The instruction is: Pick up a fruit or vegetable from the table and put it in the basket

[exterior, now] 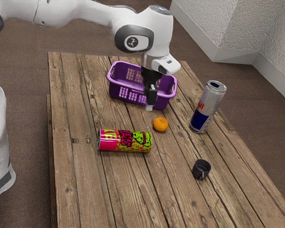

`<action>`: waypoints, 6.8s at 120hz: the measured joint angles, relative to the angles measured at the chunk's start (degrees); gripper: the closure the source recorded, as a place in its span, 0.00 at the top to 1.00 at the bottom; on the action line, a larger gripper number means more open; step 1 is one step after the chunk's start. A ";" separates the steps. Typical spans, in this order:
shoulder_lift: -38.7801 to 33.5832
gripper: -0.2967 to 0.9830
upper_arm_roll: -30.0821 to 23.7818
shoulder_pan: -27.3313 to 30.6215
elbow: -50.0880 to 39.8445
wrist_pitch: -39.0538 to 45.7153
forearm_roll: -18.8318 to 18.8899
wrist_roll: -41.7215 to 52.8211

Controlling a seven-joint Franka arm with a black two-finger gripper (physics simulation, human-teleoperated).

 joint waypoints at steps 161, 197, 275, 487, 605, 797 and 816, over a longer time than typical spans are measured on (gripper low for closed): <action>20.81 0.75 2.46 1.27 10.68 1.99 0.07 -0.81; 23.62 0.75 2.12 0.94 12.14 2.27 0.00 -0.82; 27.17 0.56 2.40 1.38 13.03 6.70 0.17 -1.08; 15.69 0.51 9.13 2.10 25.84 -19.15 2.02 -1.19; 14.08 0.51 13.38 1.22 25.75 -24.96 3.84 -1.03; 20.79 0.52 25.15 9.79 28.90 -24.57 6.08 -0.57; 20.90 0.52 25.18 7.46 30.31 -24.06 6.13 -0.66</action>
